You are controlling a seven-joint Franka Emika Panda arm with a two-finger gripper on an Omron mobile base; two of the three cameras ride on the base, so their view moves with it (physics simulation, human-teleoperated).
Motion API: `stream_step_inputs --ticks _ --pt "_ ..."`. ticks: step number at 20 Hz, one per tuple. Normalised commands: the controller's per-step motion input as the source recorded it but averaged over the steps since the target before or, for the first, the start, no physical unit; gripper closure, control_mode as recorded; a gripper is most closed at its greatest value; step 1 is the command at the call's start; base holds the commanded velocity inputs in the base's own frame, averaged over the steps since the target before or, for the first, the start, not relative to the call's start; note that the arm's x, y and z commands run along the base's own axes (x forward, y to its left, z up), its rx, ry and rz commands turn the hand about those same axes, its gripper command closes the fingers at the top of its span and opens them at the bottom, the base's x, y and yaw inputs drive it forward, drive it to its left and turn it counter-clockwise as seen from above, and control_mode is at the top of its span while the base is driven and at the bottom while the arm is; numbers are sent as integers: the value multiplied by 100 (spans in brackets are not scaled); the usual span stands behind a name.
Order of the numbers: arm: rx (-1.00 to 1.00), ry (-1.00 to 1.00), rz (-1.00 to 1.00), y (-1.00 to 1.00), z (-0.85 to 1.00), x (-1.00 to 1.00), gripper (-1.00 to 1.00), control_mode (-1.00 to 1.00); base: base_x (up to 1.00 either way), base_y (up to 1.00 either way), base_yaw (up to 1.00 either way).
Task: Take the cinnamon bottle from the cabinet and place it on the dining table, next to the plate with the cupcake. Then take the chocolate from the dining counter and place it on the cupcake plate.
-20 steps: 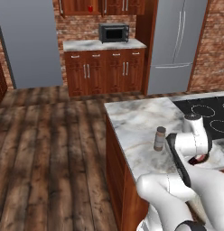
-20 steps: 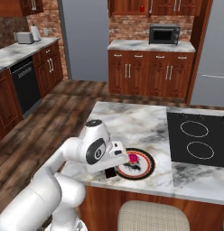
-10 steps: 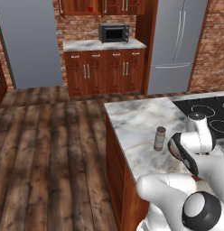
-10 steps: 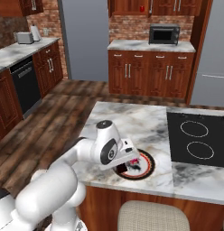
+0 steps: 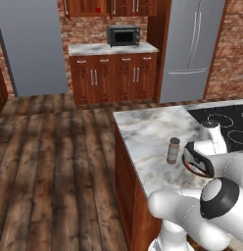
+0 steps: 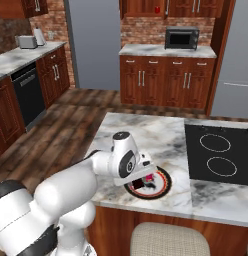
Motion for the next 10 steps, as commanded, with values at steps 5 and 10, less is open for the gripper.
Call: stream_step_inputs --ticks 5,10 --pt "0 0 2 -1 -22 11 100 -100 0 0 0" --pt "0 0 1 0 -10 4 -100 -100 0 0 0"
